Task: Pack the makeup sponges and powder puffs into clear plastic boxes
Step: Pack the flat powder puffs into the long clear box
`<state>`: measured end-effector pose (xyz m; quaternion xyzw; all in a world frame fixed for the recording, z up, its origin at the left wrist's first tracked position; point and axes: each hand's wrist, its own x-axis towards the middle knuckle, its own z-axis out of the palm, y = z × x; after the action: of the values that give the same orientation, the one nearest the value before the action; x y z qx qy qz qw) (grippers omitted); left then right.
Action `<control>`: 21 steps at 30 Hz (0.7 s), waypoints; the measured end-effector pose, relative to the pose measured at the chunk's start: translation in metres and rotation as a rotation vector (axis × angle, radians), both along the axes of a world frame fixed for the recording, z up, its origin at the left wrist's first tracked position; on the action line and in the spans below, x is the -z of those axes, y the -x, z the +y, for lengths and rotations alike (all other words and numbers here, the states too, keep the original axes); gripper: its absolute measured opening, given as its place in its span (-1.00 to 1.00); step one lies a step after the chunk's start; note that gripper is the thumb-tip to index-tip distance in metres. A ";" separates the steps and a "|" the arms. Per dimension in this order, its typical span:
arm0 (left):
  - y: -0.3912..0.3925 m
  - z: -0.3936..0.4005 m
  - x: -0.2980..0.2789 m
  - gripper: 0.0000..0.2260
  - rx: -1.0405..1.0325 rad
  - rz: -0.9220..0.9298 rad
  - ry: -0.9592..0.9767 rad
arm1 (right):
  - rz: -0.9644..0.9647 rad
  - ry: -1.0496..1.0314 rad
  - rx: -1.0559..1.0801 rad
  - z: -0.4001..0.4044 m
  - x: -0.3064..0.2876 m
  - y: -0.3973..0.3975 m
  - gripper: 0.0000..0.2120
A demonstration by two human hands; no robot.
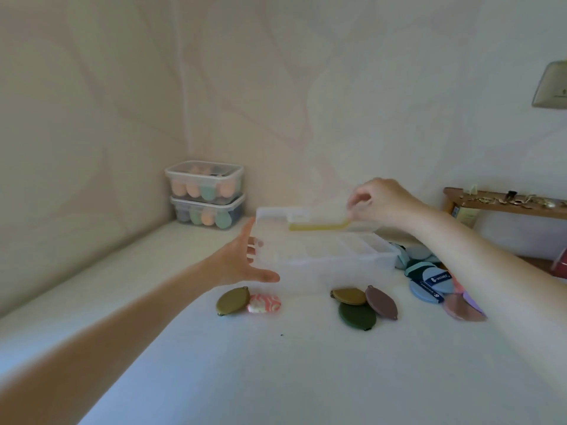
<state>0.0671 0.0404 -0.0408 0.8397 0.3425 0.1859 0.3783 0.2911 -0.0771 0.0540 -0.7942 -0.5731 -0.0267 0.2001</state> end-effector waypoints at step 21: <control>-0.006 0.014 -0.003 -0.06 0.021 -0.005 0.012 | -0.187 0.178 -0.610 0.008 0.086 0.135 -0.70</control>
<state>0.0731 0.0545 -0.0381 0.8404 0.3340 0.1821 0.3860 0.1562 -0.0689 -0.0324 -0.5945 -0.8005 0.0116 0.0752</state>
